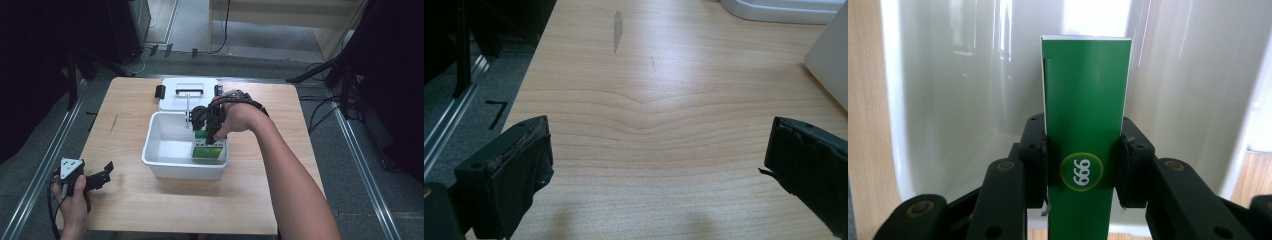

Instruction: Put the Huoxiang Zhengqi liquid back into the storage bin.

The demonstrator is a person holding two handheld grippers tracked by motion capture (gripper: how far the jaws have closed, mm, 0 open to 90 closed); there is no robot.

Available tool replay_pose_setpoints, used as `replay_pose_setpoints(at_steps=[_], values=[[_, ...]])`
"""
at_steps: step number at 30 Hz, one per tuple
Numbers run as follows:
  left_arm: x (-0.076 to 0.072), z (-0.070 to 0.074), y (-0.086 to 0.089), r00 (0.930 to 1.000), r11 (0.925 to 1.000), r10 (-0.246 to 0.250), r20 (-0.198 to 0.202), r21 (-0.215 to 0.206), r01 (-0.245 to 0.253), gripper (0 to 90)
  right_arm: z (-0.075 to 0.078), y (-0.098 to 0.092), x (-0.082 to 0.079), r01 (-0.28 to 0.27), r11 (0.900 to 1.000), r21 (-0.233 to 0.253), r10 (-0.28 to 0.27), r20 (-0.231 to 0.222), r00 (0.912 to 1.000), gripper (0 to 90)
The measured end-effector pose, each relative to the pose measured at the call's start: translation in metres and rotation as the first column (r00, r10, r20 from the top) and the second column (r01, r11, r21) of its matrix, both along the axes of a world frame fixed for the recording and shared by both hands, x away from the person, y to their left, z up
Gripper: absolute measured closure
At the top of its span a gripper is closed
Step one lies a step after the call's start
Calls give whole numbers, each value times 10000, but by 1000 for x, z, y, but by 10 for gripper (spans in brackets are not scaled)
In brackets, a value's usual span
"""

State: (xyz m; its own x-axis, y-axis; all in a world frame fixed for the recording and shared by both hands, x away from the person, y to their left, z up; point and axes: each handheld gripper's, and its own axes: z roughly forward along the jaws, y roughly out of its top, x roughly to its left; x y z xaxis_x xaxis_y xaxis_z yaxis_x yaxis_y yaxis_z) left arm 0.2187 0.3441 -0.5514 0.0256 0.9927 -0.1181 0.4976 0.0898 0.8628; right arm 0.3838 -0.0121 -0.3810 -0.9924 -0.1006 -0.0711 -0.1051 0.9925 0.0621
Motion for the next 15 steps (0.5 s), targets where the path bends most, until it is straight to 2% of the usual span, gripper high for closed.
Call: replay_pose_setpoints(at_steps=[7, 15], values=[[0, 0, 0, 10000, 10000, 3, -4, 1, -3, 0, -7, 6, 1, 24, 9994, -348, -21, 77, 10000, 644], [0, 0, 0, 10000, 10000, 6, -13, 8, -6, 0, -8, 7, 1, 226, 9994, -253, -225, 39, 9997, 623]])
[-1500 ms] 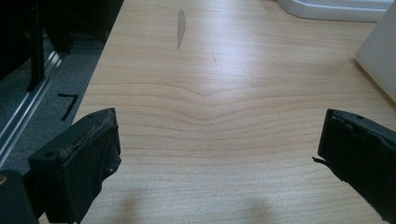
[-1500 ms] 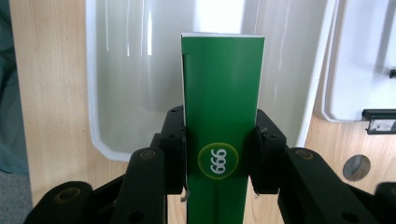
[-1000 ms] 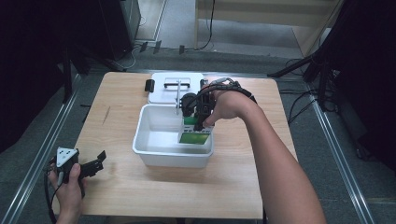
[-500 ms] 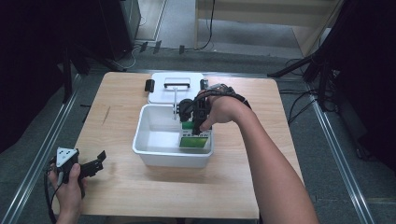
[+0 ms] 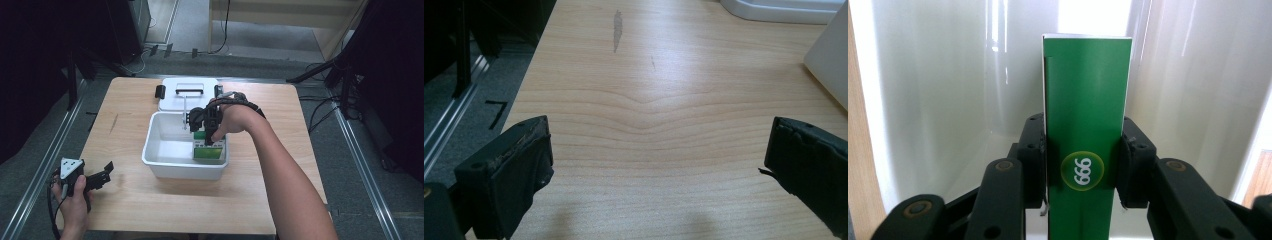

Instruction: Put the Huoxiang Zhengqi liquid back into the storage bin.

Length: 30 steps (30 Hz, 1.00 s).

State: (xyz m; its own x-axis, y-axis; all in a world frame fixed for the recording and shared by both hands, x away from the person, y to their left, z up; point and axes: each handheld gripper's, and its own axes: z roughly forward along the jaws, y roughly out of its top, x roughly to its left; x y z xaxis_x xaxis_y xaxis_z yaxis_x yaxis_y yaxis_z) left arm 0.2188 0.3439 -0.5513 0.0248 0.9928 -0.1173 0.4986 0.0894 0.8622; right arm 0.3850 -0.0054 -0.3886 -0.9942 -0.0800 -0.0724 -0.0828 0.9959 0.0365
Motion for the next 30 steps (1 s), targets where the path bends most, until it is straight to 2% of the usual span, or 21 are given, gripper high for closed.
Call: replay_pose_setpoints(at_steps=[7, 12, 13, 15, 17, 22, 25, 28, 29, 30], values=[[0, 0, 0, 10000, 10000, 0, 14, 5, 0, 0, -1, 2, 0, 188, 9998, -116, -187, 106, 9998, 575], [0, 0, 0, 10000, 10000, -14, 9, -14, 14, 0, -1, 1, 1, 402, 9992, -19, -402, 53, 9992, 512], [0, 0, 0, 10000, 10000, -14, 3, -15, 14, 0, -1, 0, 3, 625, 9980, 87, -624, -42, 9980, 479], [0, 0, 0, 10000, 10000, -17, 4, -16, 17, 0, 0, 0, 3, 590, 9981, 158, -589, -50, 9983, 469], [0, 0, 0, 10000, 10000, -18, 5, -20, 18, 0, 3, -2, 3, 884, 9955, 333, -881, -125, 9960, 428], [0, 0, 0, 10000, 10000, -11, -5, -7, 11, 0, 7, -2, 3, 1213, 9921, 314, -1207, -188, 9925, 356], [0, 0, 0, 10000, 10000, -13, -5, 6, 13, 0, 10, -3, 2, 1153, 9929, 282, -1151, -89, 9933, 336], [0, 0, 0, 10000, 10000, -15, -9, 0, 15, 0, 16, -5, 2, 1618, 9859, 432, -1618, -42, 9868, 279], [0, 0, 0, 10000, 10000, -15, -9, 0, 15, 0, 16, -5, 2, 1618, 9859, 432, -1618, -42, 9868, 279], [0, 0, 0, 10000, 10000, -24, -12, 9, 24, 0, 20, -6, 3, 1845, 9816, 496, -1851, 60, 9827, 272]])
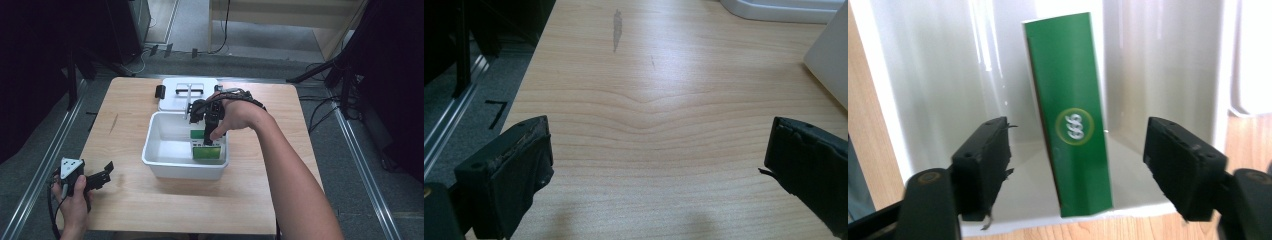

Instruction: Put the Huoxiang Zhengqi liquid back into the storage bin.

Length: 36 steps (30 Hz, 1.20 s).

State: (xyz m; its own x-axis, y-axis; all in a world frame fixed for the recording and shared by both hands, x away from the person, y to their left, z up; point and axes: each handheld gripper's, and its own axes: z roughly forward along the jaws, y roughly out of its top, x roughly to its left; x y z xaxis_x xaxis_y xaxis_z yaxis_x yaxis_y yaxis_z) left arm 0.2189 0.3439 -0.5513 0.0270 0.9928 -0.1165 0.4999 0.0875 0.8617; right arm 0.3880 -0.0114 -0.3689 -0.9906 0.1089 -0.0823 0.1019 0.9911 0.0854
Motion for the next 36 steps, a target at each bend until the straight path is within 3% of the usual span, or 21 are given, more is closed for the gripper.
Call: replay_pose_setpoints(at_steps=[2, 4, 12, 17, 36], values=[[0, 0, 0, 10000, 10000, -7, -15, 17, 8, 0, 4, -1, 1, 97, 10000, 14, -97, 97, 9999, 254], [0, 0, 0, 10000, 10000, -15, -19, 3, 15, 0, 8, -2, 0, 606, 9981, 62, -606, 48, 9982, 249], [0, 0, 0, 10000, 10000, -22, -19, 4, 22, 0, 16, -9, 3, 1162, 9932, 50, -1162, 97, 9932, 134], [0, 0, 0, 10000, 10000, -27, -23, 23, 27, 0, 22, -18, 4, 1292, 9915, 161, -1296, 308, 9911, 134], [0, 0, -1, 10000, 10000, 19, -3, 47, -19, 0, 34, -58, -2, 1716, 9850, 163, -1720, 307, 9846, 135]])
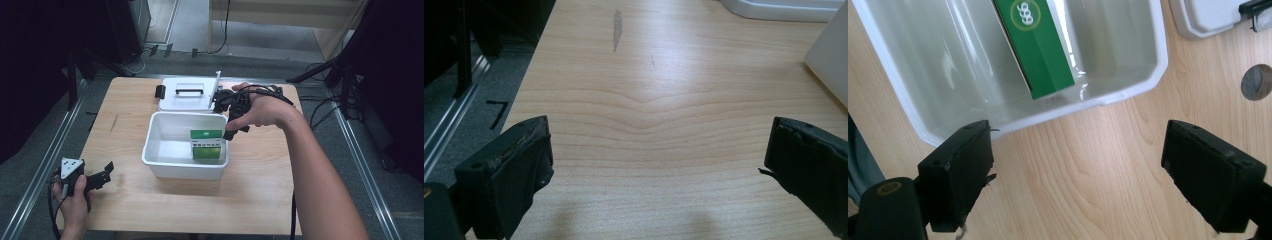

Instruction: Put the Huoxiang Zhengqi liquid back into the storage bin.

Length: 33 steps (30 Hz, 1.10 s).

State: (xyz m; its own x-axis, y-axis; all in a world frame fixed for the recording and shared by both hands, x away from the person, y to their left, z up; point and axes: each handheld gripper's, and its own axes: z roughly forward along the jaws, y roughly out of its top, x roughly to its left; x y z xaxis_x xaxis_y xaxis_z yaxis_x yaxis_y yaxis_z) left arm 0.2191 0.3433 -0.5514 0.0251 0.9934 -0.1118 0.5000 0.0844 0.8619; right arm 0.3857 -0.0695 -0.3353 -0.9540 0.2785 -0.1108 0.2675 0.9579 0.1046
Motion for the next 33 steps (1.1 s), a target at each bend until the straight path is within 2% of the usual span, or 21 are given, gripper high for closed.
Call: replay_pose_setpoints(at_steps=[10, 20, 33], values=[[0, 0, 0, 10000, 10000, -2, -9, 4, 2, 0, -1, -18, -1, 166, 9999, -1, -166, 71, 9998, 136], [0, 0, 0, 10000, 10000, -20, -17, 43, 20, 0, -9, -38, -4, 477, 9989, -14, -477, 44, 9989, 135], [0, 0, -1, 10000, 10000, -18, -23, 76, 18, 0, -18, -65, -7, 1081, 9933, 410, -1085, 82, 9941, 135]])
